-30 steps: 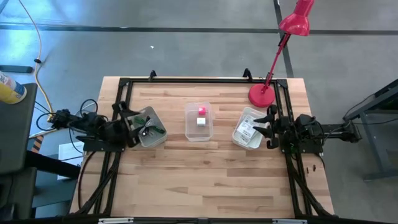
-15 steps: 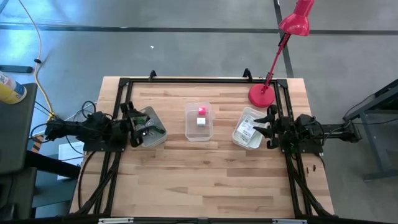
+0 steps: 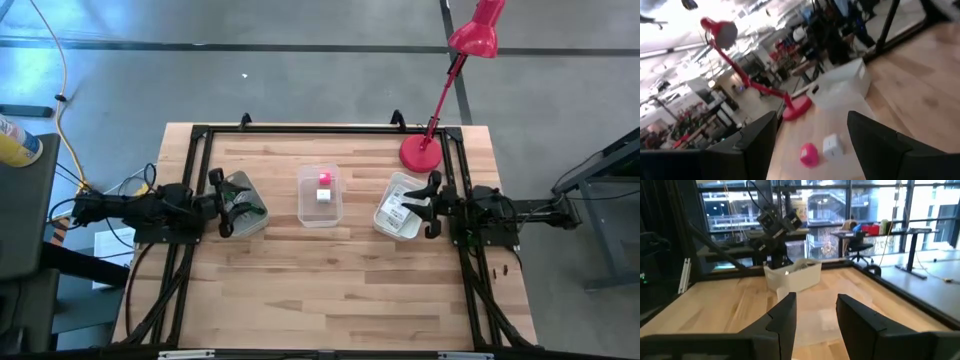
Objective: Pick and place items into bin
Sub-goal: Return to Home Position
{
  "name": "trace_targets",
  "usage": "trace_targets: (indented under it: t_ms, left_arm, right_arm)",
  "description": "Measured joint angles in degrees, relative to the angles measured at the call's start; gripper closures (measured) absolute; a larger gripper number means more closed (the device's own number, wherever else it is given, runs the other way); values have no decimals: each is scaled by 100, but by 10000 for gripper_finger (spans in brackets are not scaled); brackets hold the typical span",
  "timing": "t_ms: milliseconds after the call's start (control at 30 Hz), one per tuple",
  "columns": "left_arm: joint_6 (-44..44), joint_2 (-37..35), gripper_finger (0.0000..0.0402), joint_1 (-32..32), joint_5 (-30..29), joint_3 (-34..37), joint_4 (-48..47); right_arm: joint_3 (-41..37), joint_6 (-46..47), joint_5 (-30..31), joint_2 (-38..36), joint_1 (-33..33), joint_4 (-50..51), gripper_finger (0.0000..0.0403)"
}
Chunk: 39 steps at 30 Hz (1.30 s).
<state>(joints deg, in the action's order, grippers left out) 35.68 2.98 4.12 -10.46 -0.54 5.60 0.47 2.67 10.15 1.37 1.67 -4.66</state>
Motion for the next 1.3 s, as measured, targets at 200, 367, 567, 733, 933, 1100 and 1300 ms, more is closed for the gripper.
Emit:
trace_targets:
  t_ms: [200, 367, 567, 733, 933, 1100, 1300]
  left_arm:
    - [64, -2, 169, 0, -72, 0, -292]
    - [375, -2, 169, 0, -84, 0, -289]
    - [483, -2, 169, 0, -128, 0, -285]
    - [634, -2, 169, 0, -127, 0, -283]
    - [630, -2, 169, 0, -124, 0, -281]
    - [627, -2, 169, 0, -118, 0, -279]
    - [618, -2, 169, 0, -118, 0, -268]
  right_arm:
    - [0, 119, -407, 2, -1, 214, 274]
    - [0, 123, -863, 11, 0, 319, 274]
    - [0, 139, -874, 19, 0, 334, 274]
    - [0, 139, -876, 19, 0, 341, 274]
    - [0, 139, -874, 19, 0, 347, 274]
    - [0, 139, -874, 19, 0, 351, 274]
    - [0, 139, -872, 19, 0, 352, 274]
